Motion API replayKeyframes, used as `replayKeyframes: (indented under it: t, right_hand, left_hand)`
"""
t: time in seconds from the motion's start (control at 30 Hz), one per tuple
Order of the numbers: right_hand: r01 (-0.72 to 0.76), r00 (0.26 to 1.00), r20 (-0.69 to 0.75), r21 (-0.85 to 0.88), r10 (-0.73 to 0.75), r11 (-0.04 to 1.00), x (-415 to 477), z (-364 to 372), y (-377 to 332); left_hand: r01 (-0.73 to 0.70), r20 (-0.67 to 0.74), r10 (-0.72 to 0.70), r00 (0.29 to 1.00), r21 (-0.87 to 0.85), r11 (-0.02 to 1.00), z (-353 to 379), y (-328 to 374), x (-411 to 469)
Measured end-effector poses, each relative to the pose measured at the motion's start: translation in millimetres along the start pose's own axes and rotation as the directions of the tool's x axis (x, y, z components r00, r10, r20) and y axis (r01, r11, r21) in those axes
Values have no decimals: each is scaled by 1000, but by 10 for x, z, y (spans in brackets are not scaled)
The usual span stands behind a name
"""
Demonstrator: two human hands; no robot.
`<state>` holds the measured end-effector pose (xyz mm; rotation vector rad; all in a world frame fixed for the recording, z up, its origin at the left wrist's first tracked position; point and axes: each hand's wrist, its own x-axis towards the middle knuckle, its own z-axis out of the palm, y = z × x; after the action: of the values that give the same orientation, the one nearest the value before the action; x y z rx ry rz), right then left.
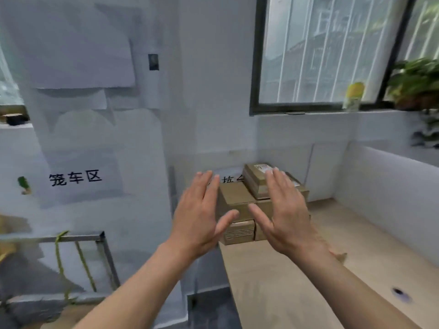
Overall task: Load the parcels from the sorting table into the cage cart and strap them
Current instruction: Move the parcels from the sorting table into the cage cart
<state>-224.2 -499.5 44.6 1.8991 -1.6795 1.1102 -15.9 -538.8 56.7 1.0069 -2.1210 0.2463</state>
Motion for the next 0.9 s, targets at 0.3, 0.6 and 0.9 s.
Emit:
replayKeyframes:
  t: [0.3, 0.6, 0.9]
  right_hand:
    - [-273, 961, -30, -237, 274, 932, -475, -225, 1337]
    - [-514, 790, 78, -457, 609, 726, -850, 367, 2371]
    - [-531, 552, 294, -598, 780, 601, -813, 1455, 3204]
  left_hand:
    - [-142, 148, 180, 972, -235, 961, 1360, 659, 611]
    - [-132, 395, 275, 876, -352, 927, 3055, 689, 902]
    - [5, 617, 283, 735, -422, 907, 4362, 434, 833]
